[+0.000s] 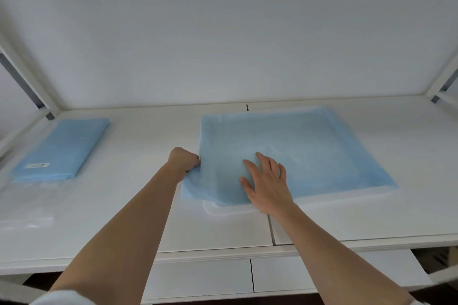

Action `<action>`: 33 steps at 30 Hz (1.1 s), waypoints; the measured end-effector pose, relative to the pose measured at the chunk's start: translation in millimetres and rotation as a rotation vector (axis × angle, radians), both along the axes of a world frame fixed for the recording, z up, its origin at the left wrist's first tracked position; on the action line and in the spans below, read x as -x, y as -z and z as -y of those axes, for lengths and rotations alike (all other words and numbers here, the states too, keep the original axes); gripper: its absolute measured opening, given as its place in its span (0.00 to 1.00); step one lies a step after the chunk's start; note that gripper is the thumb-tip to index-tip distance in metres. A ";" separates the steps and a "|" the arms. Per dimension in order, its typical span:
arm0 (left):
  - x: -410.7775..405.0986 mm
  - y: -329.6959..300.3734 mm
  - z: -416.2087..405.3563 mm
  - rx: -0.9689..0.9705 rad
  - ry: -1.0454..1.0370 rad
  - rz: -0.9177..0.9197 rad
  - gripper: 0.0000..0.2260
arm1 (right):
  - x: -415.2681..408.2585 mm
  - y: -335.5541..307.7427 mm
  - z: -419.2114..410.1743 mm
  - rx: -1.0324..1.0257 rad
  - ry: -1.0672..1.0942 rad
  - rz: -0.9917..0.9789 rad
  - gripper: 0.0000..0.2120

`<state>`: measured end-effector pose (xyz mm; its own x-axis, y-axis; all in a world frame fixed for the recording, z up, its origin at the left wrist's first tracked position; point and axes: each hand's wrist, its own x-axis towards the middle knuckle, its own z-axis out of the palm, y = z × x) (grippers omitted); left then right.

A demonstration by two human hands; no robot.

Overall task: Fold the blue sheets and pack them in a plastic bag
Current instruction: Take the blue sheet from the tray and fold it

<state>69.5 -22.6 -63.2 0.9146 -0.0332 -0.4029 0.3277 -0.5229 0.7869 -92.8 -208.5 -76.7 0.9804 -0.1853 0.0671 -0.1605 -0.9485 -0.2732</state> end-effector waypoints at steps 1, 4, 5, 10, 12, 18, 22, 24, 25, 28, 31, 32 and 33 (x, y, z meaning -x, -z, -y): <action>-2.6 1.8 0.2 -0.012 0.012 -0.004 0.10 | 0.3 0.7 0.0 -0.001 -0.006 -0.007 0.24; -5.2 4.5 0.5 -0.033 0.023 -0.012 0.14 | -0.3 3.6 0.9 0.013 -0.035 -0.034 0.25; -5.7 5.1 0.7 -0.037 0.021 -0.008 0.13 | -1.1 4.5 1.0 0.018 -0.044 -0.044 0.25; -6.6 2.3 -0.8 0.003 -0.021 -0.031 0.03 | -4.1 6.1 1.6 -0.022 -0.030 -0.134 0.24; -8.9 3.4 -4.3 0.075 -0.070 -0.051 0.09 | -3.9 5.4 1.7 -0.028 -0.031 -0.142 0.24; -6.8 -3.8 -7.1 0.231 -0.181 -0.081 0.04 | -3.7 3.8 1.9 -0.044 -0.032 -0.148 0.24; -8.3 -11.8 -3.9 0.408 -0.229 -0.134 0.05 | -4.5 4.7 3.0 -0.057 -0.029 -0.137 0.23; -11.7 -12.6 -1.1 0.451 -0.254 -0.169 0.05 | -4.6 4.8 3.2 -0.073 -0.027 -0.135 0.23; -14.9 -12.4 1.0 0.462 -0.271 -0.177 0.02 | -5.0 4.8 3.0 -0.078 -0.025 -0.132 0.23; -19.8 -12.2 6.8 0.487 -0.351 -0.170 0.01 | -5.0 4.9 3.2 -0.088 -0.018 -0.118 0.23; -28.5 -7.8 5.0 0.513 -0.404 -0.140 0.05 | -5.4 5.4 3.2 -0.096 -0.018 -0.110 0.22; -35.0 -2.3 2.1 0.511 -0.390 -0.144 0.06 | -5.5 5.5 3.2 -0.098 -0.017 -0.111 0.22; -43.5 5.3 -0.2 0.495 -0.363 -0.158 0.08 | -5.7 5.9 3.3 -0.102 -0.014 -0.109 0.22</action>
